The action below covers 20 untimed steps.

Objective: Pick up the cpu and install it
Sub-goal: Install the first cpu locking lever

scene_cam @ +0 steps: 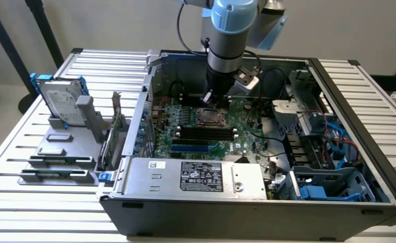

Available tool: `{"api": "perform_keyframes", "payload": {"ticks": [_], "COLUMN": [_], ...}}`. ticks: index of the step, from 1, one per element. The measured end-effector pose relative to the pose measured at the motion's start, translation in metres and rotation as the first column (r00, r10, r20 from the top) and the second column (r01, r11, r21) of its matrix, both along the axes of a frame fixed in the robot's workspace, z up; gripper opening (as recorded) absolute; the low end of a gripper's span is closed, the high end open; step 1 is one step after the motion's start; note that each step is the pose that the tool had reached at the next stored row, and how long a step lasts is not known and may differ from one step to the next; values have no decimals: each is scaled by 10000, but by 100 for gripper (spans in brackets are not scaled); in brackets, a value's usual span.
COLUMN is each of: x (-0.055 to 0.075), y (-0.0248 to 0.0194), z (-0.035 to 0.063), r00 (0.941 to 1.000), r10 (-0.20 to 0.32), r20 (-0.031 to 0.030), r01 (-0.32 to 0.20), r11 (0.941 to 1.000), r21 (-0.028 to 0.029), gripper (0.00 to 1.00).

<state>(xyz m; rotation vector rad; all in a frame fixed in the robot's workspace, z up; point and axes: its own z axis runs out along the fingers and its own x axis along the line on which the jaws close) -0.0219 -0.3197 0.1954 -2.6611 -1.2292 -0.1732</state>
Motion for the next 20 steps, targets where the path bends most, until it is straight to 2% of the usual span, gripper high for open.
{"api": "perform_keyframes", "payload": {"ticks": [6,15,20], "x": [3,15,19], "y": [-6,-58,-59], "z": [22,23,18], "r00": [10000,10000,10000], "r10": [1,-1,0], "r20": [-33,-47,-46], "r01": [-1,2,1], "r11": [10000,9999,9997], "r21": [44,102,230], "gripper": [11,11,11]}}
